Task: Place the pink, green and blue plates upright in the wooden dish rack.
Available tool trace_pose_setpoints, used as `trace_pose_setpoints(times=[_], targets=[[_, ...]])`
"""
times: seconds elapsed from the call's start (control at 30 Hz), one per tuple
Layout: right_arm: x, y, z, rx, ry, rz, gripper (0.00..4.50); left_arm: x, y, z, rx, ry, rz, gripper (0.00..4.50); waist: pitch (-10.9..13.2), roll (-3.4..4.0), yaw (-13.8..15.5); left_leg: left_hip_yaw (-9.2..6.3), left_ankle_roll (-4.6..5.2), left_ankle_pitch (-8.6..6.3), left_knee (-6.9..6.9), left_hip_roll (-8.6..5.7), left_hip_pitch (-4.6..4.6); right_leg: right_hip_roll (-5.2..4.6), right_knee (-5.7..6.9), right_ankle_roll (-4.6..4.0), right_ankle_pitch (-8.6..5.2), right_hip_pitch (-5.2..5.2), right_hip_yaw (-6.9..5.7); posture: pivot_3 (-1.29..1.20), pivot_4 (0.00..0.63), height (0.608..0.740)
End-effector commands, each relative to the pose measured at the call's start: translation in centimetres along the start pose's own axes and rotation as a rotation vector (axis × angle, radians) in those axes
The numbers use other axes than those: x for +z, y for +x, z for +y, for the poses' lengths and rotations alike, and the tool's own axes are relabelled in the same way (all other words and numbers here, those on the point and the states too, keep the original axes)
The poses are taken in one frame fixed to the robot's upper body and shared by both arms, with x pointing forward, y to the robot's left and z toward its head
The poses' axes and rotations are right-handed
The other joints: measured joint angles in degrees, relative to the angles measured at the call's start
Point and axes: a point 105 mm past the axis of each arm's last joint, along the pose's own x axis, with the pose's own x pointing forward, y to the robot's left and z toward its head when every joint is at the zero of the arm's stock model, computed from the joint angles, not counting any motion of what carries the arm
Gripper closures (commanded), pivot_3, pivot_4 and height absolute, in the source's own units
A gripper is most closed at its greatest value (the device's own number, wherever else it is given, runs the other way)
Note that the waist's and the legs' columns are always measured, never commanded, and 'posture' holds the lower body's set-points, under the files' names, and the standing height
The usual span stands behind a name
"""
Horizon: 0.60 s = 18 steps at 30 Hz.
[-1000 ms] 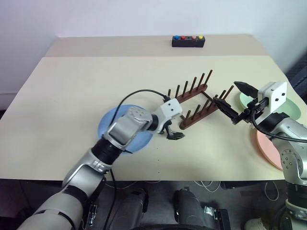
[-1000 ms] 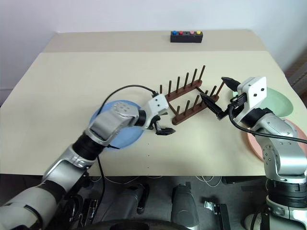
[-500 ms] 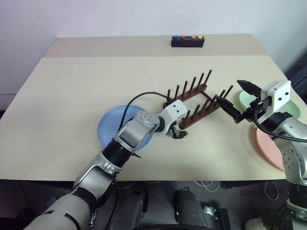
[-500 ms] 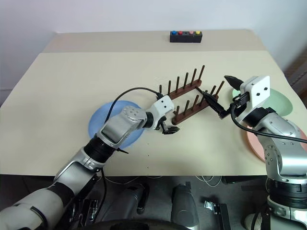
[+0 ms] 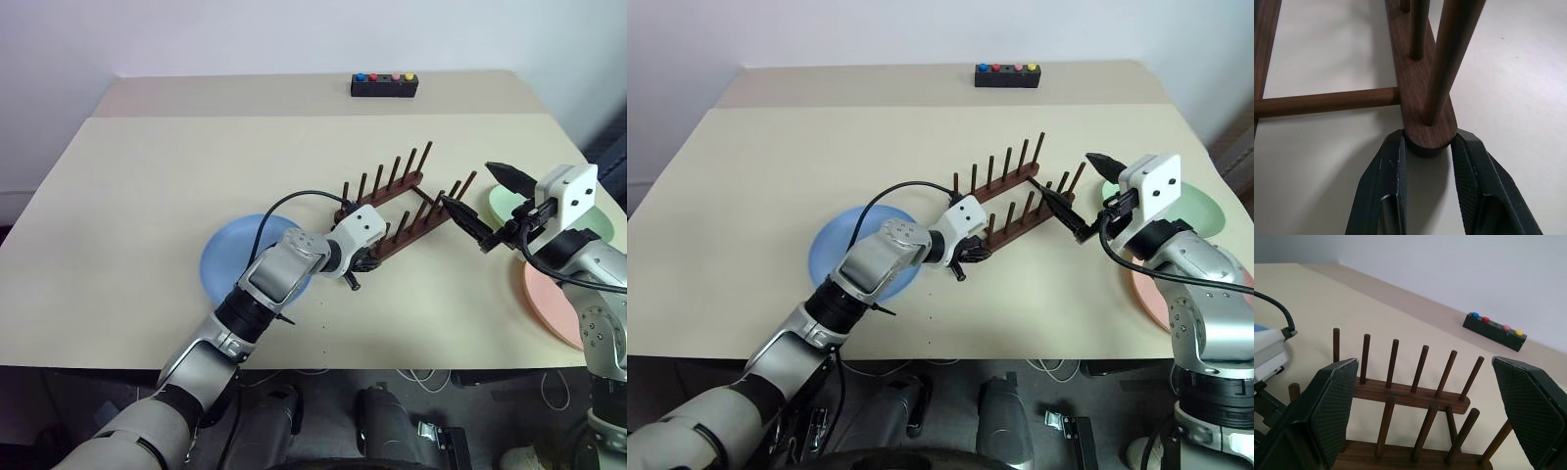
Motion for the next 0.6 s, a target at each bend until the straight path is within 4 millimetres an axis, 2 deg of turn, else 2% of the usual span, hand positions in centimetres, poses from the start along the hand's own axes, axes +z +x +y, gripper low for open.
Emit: trace_pose_setpoints(times=[0.03,0.17,0.27,0.4,0.47,0.6], targets=[[2.3,-0.6,-1.3,-0.057,-0.019,-0.088,0.00,1.4,-1.0,1.8,0.046,0.046,-0.061,3.81,0.0,0.00,-0.1,0.00,0.00,0.00,-0.01,0.00,0.00,0.00,0.00,0.00,0.00,-0.01,0.00,0.00,0.150,0.740],[2.9,-1.0,-2.3,-0.082,-0.007,-0.119,0.00,2.5,-2.5,2.9,-0.001,0.098,-0.116,3.81,0.0,0.00,-0.2,0.05,0.00,0.00,-0.03,0.02,0.00,0.01,0.02,0.00,0.00,-0.06,0.03,0.00,0.150,0.740],[3.1,-1.0,-3.0,-0.106,-0.012,-0.126,0.00,2.4,-3.8,4.3,-0.015,0.218,-0.105,3.81,0.0,0.00,-0.1,0.05,0.00,0.00,-0.02,0.01,-0.01,0.01,0.01,0.00,0.00,-0.06,0.03,0.00,0.150,0.740],[3.2,-0.8,-3.3,-0.114,-0.014,-0.135,0.00,3.4,-5.2,4.9,-0.090,0.229,-0.174,3.81,0.0,0.00,-0.1,0.09,0.00,0.00,-0.03,0.01,-0.01,-0.01,-0.02,0.00,0.00,-0.06,0.05,0.00,0.150,0.740],[3.2,-0.8,-3.3,-0.113,-0.019,-0.134,0.00,3.3,-5.7,5.2,-0.131,0.202,-0.165,3.81,0.0,0.00,0.0,0.08,0.00,0.00,-0.03,0.01,-0.02,-0.01,-0.02,0.00,0.00,-0.06,0.05,0.00,0.150,0.740],[3.8,-0.9,-3.7,-0.125,-0.005,-0.167,0.00,2.8,-6.7,5.8,-0.198,0.290,-0.178,3.81,0.0,0.00,-0.2,0.08,0.01,0.00,-0.02,0.01,-0.03,0.00,-0.02,0.00,0.00,-0.06,0.05,0.00,0.150,0.740]])
